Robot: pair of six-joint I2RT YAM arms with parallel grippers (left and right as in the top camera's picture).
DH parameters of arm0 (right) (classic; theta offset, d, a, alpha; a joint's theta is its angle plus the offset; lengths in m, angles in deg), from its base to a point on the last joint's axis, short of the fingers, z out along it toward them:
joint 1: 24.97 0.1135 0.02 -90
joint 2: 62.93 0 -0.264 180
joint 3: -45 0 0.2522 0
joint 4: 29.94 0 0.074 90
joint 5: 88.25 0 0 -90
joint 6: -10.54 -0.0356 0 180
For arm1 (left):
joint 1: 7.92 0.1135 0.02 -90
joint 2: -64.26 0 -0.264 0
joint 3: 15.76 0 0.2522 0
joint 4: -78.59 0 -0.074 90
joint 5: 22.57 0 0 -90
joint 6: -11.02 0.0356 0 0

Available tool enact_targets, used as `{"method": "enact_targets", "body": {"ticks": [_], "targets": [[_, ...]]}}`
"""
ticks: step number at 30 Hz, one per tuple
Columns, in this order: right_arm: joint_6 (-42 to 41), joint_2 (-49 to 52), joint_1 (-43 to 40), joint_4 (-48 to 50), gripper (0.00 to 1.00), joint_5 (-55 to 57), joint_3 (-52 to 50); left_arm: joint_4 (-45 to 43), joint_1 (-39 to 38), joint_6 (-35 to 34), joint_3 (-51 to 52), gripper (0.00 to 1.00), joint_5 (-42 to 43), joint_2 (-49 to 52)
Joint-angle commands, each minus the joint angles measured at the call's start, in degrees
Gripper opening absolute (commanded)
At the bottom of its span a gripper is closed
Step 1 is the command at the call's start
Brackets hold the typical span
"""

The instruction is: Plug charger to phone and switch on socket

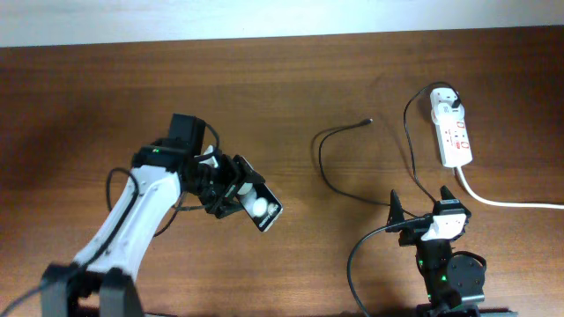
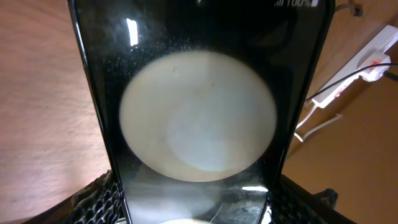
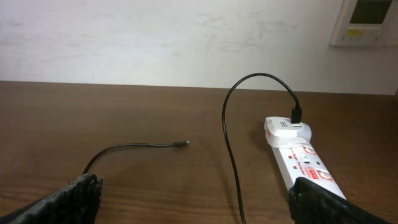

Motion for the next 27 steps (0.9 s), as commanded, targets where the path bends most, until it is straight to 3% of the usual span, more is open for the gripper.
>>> {"method": "enact_targets", "body": {"ticks": [1, 7, 12, 14, 16, 19, 23, 27], "targets": [[0.13, -0.48, 0.31, -0.24, 0.99, -0.11, -0.42, -3.61, -0.13, 3.3, 0.0, 0.58, 11.72, 5.79], [0.13, -0.5, 0.31, -0.24, 0.99, -0.13, -0.42, -3.74, -0.13, 3.3, 0.0, 0.57, 26.03, 8.2], [-1.51, -0.5, 0.31, -0.17, 0.99, -3.04, -0.42, -3.8, -0.11, 3.28, 0.0, 0.59, 30.53, 8.2], [-10.78, -0.5, 0.31, 0.2, 0.99, -6.84, -0.42, -4.66, -0.11, 3.28, 0.0, 0.59, 30.97, 8.2], [-25.42, -0.48, 0.31, 0.92, 0.99, -15.32, -0.42, -5.84, 0.04, 3.26, 0.0, 0.6, 31.93, 8.2], [-45.62, -0.5, 0.31, 1.75, 0.99, -35.34, -0.42, -5.88, 1.36, 3.3, 0.0, 0.59, 37.0, 8.2], [-69.05, -0.5, 0.31, 1.53, 0.99, -61.11, -0.42, -6.47, 3.37, 3.28, 0.0, 0.59, 31.26, 8.2], [-70.66, -0.5, 0.31, 1.55, 0.99, -64.63, -0.42, -6.69, 3.37, 3.3, 0.0, 0.62, 30.62, 8.2]]}}
